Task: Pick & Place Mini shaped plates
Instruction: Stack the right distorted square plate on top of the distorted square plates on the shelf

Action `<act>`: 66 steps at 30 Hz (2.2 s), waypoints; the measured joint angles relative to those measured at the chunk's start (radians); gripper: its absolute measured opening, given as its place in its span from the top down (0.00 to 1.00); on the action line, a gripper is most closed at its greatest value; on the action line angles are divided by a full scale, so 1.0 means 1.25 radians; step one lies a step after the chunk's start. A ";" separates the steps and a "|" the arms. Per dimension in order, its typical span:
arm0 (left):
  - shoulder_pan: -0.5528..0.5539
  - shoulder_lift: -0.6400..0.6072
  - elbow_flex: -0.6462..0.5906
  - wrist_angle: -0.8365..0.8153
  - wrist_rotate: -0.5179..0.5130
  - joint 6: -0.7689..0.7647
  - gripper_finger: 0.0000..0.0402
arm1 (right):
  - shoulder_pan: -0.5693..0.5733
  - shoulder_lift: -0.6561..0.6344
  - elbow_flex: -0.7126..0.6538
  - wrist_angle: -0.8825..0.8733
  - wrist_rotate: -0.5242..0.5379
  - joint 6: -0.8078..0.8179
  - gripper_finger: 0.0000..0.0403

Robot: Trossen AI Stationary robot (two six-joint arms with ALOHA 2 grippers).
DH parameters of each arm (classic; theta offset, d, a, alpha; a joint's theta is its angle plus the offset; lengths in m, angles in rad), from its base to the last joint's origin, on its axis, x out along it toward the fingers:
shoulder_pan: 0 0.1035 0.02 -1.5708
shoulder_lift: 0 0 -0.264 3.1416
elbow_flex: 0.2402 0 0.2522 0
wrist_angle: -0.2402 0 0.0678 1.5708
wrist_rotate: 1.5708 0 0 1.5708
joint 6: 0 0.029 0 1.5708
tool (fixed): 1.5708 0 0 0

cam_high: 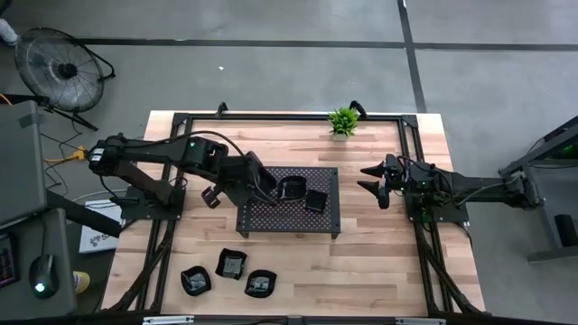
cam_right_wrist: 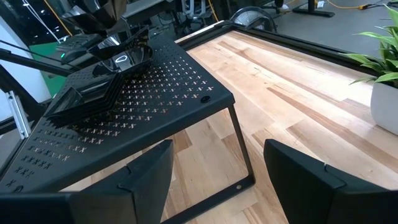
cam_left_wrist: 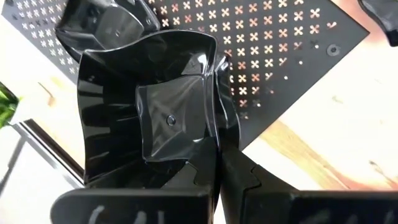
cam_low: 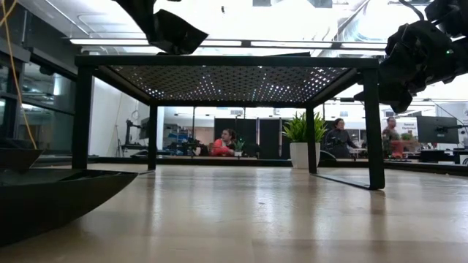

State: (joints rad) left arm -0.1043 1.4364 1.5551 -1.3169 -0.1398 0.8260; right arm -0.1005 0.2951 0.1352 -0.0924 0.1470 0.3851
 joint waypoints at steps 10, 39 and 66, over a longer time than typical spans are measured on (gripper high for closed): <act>0.000 0.000 0.000 -0.001 0.000 -0.021 1.00 | 0.000 0.000 0.000 0.000 0.000 0.000 0.39; 0.000 -0.128 -0.233 0.237 0.026 -0.021 1.00 | 0.000 0.000 0.000 0.000 0.000 0.000 0.39; 0.000 -0.128 -0.263 0.249 0.033 -0.037 1.00 | 0.000 0.000 0.000 0.000 0.000 0.000 0.39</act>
State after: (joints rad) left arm -0.1047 1.2770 1.2263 -1.0061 -0.0986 0.7799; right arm -0.1003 0.2951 0.1352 -0.0925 0.1467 0.3851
